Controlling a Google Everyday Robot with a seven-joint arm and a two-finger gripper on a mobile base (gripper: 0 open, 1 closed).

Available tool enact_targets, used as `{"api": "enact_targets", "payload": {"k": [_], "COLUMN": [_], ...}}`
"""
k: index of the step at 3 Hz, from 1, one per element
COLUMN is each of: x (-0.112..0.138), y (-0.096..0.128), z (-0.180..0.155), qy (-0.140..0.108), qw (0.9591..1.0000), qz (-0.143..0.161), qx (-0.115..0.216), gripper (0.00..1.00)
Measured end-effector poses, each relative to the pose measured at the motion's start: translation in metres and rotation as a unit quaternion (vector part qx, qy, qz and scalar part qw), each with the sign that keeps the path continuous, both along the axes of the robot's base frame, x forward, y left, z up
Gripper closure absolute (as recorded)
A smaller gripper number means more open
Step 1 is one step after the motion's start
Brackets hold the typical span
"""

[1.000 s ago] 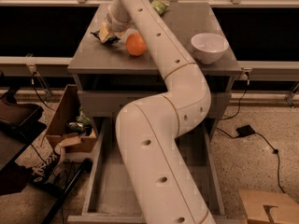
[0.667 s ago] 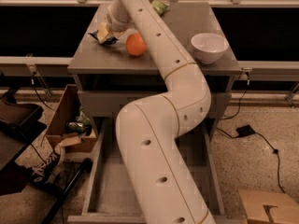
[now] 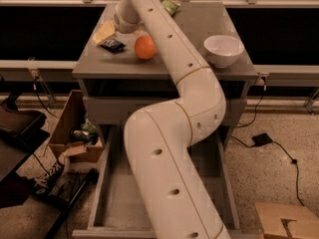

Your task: Pick rxbar blueberry from middle drawer and place on counter

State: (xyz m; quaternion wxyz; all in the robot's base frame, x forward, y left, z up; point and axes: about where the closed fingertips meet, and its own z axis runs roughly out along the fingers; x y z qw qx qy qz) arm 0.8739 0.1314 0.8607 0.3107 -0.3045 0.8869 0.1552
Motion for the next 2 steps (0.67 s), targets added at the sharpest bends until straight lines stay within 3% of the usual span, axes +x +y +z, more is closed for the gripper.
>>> {"api": "enact_targets", "payload": {"k": [1, 2], "x": [-0.005, -0.022], "y": [-0.01, -0.057], "z": [0.008, 0.05], "qy": [-0.001, -0.011], "qw": [1.0, 0.9994], "qz": [0.009, 0.017], "qx": [0.003, 0.027], "gripper": [0.0, 0.0]}}
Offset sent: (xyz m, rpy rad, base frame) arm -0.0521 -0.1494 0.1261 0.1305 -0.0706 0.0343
